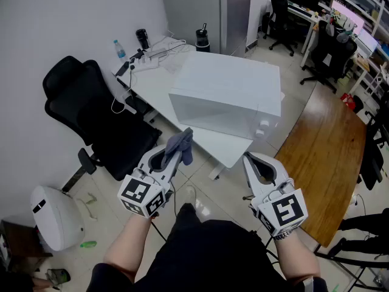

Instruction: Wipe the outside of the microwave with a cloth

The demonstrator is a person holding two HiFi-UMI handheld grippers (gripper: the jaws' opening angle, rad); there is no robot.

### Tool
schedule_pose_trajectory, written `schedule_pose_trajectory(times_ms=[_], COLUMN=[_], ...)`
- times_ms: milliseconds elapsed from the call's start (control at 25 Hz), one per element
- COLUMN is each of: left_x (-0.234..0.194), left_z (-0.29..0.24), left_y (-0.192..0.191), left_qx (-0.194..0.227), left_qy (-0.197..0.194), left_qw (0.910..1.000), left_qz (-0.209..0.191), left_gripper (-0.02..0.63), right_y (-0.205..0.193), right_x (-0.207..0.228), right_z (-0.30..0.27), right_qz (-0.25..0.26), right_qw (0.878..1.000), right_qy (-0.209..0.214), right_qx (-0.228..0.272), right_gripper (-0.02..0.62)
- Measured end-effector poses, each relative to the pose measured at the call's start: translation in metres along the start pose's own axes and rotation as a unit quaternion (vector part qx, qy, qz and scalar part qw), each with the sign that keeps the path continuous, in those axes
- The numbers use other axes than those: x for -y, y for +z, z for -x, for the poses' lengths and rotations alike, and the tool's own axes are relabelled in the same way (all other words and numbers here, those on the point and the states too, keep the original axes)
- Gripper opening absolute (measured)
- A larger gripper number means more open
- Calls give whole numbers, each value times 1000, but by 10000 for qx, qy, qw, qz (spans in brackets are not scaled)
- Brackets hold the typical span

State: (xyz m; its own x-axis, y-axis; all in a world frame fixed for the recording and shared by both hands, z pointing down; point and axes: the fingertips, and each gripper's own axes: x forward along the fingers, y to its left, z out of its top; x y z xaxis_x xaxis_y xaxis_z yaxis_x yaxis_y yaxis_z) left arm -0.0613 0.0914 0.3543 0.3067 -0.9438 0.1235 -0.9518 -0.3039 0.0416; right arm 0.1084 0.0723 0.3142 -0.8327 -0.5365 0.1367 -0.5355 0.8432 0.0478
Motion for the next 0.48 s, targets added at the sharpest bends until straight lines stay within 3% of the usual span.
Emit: schedule_pose_trajectory(times_ms=[480], left_x=[-162], left_z=[-63], left_y=[-53], left_qx=[-332], left_qy=[618], left_qw=[9972], left_qz=[271], left_gripper=[60], right_y=[21], right_x=[30], right_z=[-142], right_qz=[193], right_qw=[9997], right_qy=[-17], right_qx=[126], right_gripper=[2])
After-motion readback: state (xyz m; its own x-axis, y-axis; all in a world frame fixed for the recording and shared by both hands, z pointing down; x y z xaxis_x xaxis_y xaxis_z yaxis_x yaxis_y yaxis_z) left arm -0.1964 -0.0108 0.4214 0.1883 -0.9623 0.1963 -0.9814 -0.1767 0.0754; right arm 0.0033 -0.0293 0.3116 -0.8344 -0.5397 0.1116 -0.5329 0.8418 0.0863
